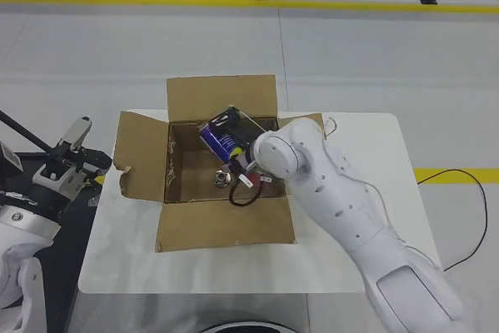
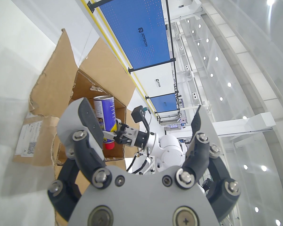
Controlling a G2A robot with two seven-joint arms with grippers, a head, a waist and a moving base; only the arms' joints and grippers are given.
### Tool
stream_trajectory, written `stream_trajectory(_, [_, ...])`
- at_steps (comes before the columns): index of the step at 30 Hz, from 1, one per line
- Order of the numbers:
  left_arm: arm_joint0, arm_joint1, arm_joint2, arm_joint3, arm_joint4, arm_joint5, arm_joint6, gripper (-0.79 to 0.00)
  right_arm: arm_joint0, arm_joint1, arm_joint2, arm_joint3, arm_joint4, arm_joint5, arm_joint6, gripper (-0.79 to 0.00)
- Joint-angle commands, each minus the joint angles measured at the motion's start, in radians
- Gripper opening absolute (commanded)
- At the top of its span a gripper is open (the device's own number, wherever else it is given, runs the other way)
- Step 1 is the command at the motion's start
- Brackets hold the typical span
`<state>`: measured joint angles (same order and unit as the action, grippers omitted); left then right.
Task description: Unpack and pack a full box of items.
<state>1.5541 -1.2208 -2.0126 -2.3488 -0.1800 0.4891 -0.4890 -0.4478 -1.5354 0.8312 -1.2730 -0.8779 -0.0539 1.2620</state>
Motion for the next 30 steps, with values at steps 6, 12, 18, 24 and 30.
stream_trajectory(6, [0.014,-0.001,0.012,0.019,-0.019,-0.006,0.002,0.000,-0.080,0.044,0.129,-0.204,0.002,-0.064,0.056,-0.785])
stream_trajectory(12, [0.088,-0.001,-0.023,0.073,-0.121,-0.001,-0.080,0.000,-0.129,0.069,0.196,-0.329,-0.036,-0.064,0.120,-0.785])
stream_trajectory(18, [0.190,0.018,-0.128,0.099,-0.157,0.046,-0.337,0.000,-0.157,0.088,0.255,-0.393,-0.051,-0.077,0.145,-0.785])
stream_trajectory(24, [0.291,0.031,-0.224,0.132,-0.193,0.028,-0.514,0.000,-0.168,0.098,0.280,-0.406,-0.054,-0.081,0.130,-0.785])
stream_trajectory(30, [0.357,0.040,-0.256,0.121,-0.135,0.036,-0.522,0.000,-0.162,0.100,0.279,-0.393,-0.053,-0.078,0.117,-0.785])
